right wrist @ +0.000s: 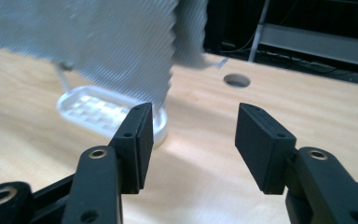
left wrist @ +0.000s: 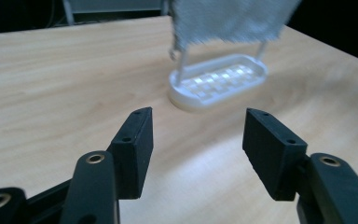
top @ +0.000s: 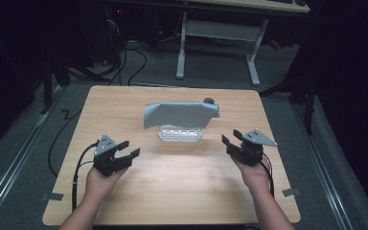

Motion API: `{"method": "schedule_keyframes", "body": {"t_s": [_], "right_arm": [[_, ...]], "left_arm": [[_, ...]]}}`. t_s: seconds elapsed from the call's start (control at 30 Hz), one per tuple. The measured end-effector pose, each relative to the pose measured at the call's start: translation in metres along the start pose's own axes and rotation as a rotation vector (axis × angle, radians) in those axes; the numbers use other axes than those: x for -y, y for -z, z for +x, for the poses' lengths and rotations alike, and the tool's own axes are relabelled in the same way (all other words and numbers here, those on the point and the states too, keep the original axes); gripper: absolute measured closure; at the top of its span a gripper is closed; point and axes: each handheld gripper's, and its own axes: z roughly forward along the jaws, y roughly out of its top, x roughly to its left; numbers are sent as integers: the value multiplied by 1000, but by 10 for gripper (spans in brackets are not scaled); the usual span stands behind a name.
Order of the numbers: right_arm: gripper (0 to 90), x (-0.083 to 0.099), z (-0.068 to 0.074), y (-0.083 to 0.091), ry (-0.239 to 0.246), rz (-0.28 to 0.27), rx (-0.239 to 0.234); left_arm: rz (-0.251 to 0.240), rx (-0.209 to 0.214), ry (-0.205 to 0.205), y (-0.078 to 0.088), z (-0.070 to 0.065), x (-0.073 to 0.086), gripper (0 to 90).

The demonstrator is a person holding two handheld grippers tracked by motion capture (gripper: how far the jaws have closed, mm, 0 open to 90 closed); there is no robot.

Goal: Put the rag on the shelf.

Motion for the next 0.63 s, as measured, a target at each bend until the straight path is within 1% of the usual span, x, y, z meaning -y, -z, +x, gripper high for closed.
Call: {"method": "schedule_keyframes", "body": {"t_s": [0.07, 0.13, 0.2, 0.23, 0.27, 0.3, 0.33, 0.37, 0.4, 0.43, 0.47, 0.5, 0.53, 0.6, 0.63], "right_arm": [[454, 9, 5, 8, -3, 6, -5], [449, 21, 11, 17, -19, 9, -17], [439, 33, 15, 24, -24, 19, -18], [432, 38, 17, 27, -30, 25, -21], [424, 44, 19, 30, -22, 33, -22], [419, 52, 21, 34, -5, 41, -15], [417, 60, 22, 40, 8, 50, -10], [418, 69, 23, 45, 16, 55, -3], [415, 76, 24, 50, 19, 70, 1], [414, 81, 24, 53, 18, 86, 3], [413, 88, 25, 55, 17, 106, -1], [412, 90, 25, 55, 8, 115, 2], [411, 91, 24, 55, 16, 123, 1], [405, 89, 25, 52, 13, 115, 12], [404, 88, 25, 50, 13, 110, 8]], "left_arm": [[9, 25, 6, 5, -8, 9, 433], [39, 41, -4, 10, -18, 22, 427], [63, 45, -30, 15, -26, 34, 420], [70, 36, -49, 18, -30, 42, 415], [82, 35, -60, 21, -33, 50, 413], [101, 46, -48, 24, -34, 55, 419], [125, 62, -25, 26, -36, 57, 431], [129, 77, -14, 29, -37, 58, 421], [120, 83, -15, 32, -39, 58, 413], [113, 81, -28, 33, -40, 59, 414], [114, 79, -31, 33, -40, 59, 414], [113, 79, -28, 32, -39, 59, 411], [112, 85, -14, 31, -37, 59, 412], [113, 83, 0, 30, -34, 60, 411], [115, 76, -2, 31, -33, 61, 411]]}}
